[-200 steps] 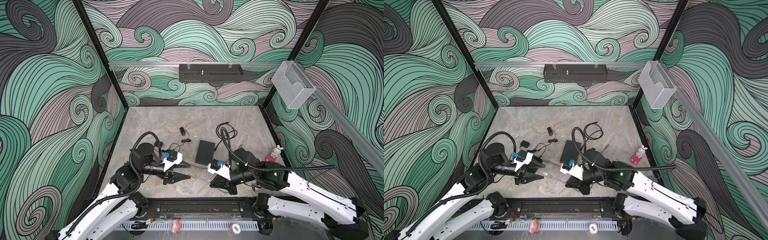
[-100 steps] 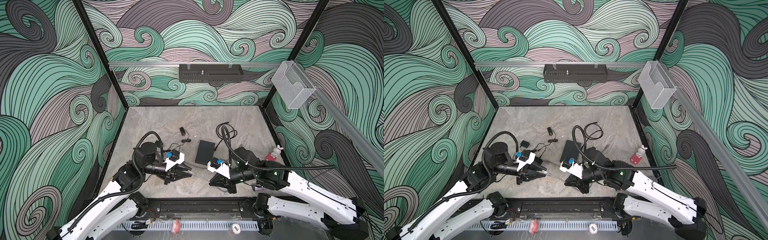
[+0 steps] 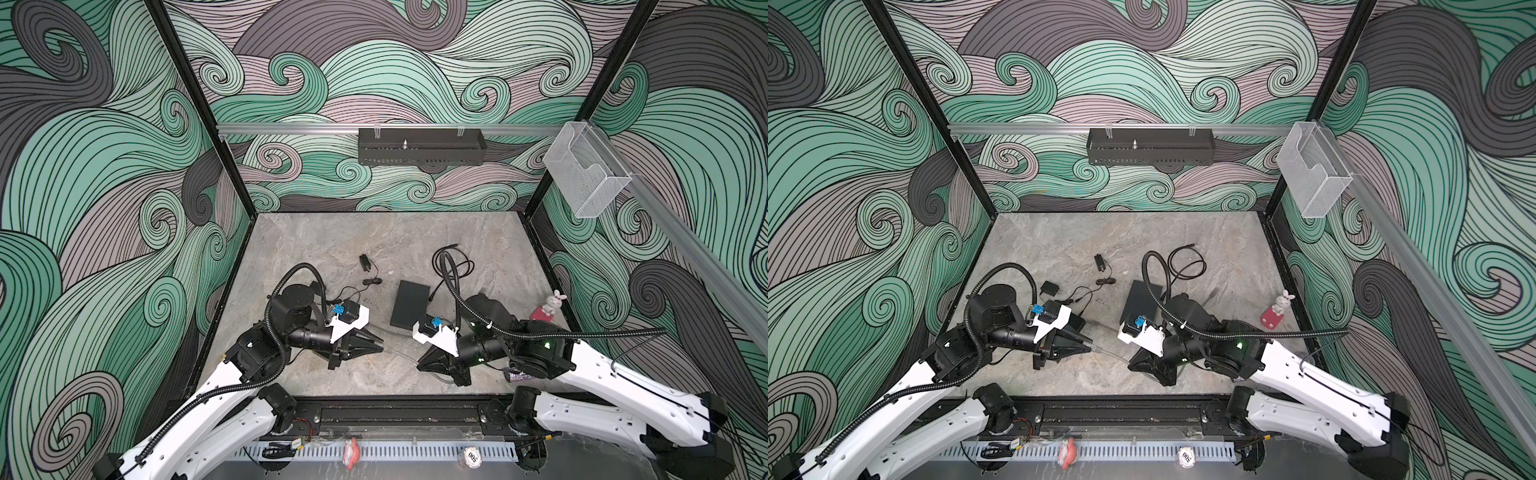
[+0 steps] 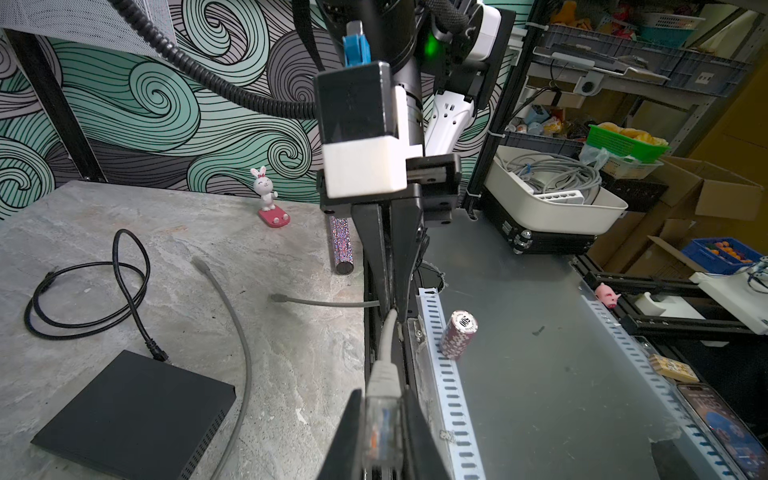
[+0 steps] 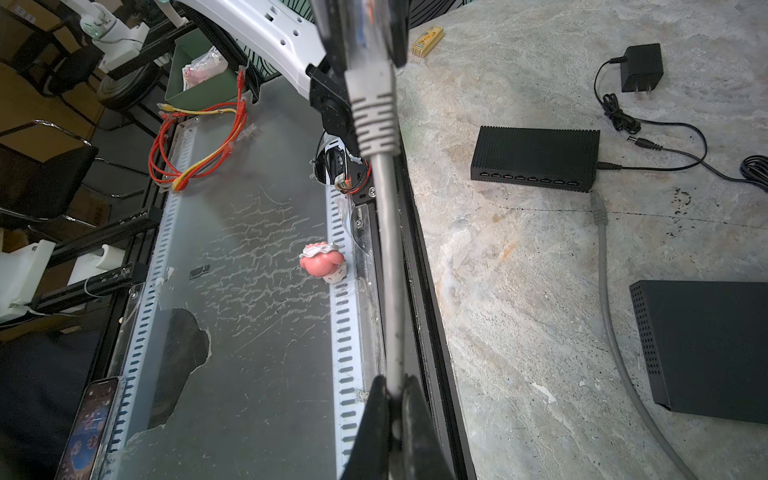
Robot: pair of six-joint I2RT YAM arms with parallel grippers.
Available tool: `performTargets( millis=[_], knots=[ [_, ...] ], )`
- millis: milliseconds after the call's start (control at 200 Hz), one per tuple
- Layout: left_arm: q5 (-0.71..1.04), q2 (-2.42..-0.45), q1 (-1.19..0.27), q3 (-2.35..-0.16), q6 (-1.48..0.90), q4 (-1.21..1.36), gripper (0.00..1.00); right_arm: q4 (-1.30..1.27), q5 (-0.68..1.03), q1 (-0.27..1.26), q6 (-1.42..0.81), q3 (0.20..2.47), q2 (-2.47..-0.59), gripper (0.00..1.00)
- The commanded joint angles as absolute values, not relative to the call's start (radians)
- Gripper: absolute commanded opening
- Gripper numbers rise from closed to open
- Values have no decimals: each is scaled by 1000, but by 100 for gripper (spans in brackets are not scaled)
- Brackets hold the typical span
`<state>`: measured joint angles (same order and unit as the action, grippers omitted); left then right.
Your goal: Insert the plug into the switch port
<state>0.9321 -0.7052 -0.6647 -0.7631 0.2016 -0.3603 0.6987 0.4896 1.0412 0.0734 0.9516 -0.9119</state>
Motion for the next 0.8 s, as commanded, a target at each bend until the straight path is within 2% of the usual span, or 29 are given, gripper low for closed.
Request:
performTargets(
  millis=[0, 70, 140, 270, 545, 791],
  knots=[
    [953, -706, -673, -798, 216, -383, 12, 686, 476, 1033, 69, 978, -896, 0],
    [954, -706, -673, -798, 216, -383, 12, 685, 470, 1034, 72, 979, -897, 0],
    [954, -707, -673, -798, 215, -383, 12, 685, 447, 1032, 80, 981, -897, 23],
    [956, -712, -674, -801, 213, -381, 11, 648, 487, 1036, 130, 994, -913, 35],
    [957, -702, -675, -798, 207, -380, 10, 484, 458, 1045, 138, 1024, -980, 38],
    [957, -707, -675, -800, 205, -377, 10, 408, 485, 1048, 101, 1034, -1031, 35]
  ],
)
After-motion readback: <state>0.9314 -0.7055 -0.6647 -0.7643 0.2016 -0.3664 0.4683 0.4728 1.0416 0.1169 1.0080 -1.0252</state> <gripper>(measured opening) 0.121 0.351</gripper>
